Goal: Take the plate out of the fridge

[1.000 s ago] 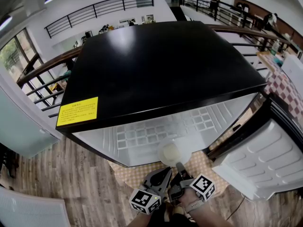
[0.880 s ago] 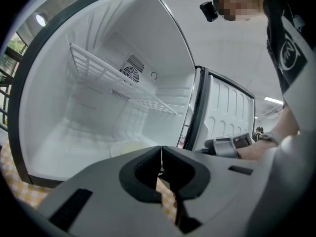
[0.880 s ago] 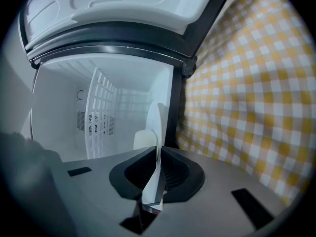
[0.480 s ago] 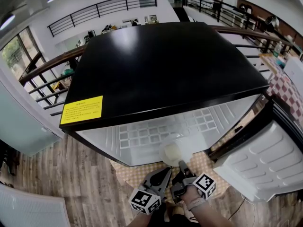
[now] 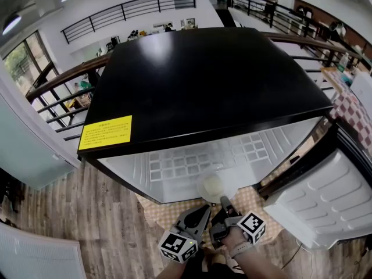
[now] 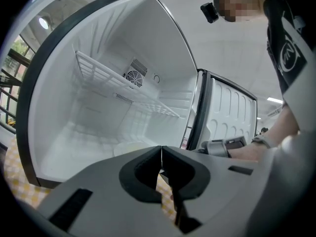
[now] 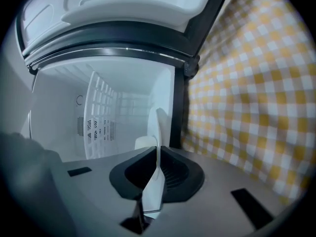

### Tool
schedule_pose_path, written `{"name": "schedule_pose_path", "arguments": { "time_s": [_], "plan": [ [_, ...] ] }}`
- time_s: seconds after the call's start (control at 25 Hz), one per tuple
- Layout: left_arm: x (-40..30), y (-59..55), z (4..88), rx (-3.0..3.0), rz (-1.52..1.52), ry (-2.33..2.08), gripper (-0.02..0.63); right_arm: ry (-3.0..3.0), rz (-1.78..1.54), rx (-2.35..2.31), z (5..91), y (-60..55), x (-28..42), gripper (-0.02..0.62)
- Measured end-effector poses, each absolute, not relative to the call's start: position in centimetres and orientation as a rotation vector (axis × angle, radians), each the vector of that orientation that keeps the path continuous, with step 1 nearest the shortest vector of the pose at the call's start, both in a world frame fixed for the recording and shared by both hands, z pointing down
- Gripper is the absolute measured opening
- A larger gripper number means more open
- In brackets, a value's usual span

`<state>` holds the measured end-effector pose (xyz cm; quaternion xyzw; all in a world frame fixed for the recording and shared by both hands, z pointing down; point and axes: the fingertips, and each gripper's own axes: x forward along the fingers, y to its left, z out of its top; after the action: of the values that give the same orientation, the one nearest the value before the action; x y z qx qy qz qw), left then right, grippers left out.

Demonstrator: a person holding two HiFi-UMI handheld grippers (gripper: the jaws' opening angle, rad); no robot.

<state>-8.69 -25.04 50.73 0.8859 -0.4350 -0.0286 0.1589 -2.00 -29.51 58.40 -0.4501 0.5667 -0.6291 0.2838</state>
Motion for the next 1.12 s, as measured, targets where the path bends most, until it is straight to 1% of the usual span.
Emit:
{"name": "schedule_pose_path", "arguments": {
  "time_s": [0.36,0.56,0.72,0.92,1.12],
  "plan": [
    [-9.7,-25.1,50.6,2.52,-0.087,-1.272,0.009,1.576,-1.763,-1.136,58.5,-29.5,-5.0,0.049],
    [-9.6,-25.2,50.6,2.52,-0.093,-1.267,0.009,1.576,-1.746,-1.142,58.6,-29.8,-3.9,0.054],
    [-9.2,-25.1,50.7,2.525,-0.093,-1.253,0.009,1.561,-1.709,-1.182,58.9,-30.7,-2.4,0.075],
    [-9.4,-24.9,50.9,2.518,-0.083,-1.256,0.009,1.552,-1.705,-1.187,58.8,-31.1,-2.6,0.074],
    [-9.8,-24.9,51.0,2.513,-0.082,-1.266,0.009,1.57,-1.711,-1.184,58.6,-30.1,-3.4,0.055]
  ]
}}
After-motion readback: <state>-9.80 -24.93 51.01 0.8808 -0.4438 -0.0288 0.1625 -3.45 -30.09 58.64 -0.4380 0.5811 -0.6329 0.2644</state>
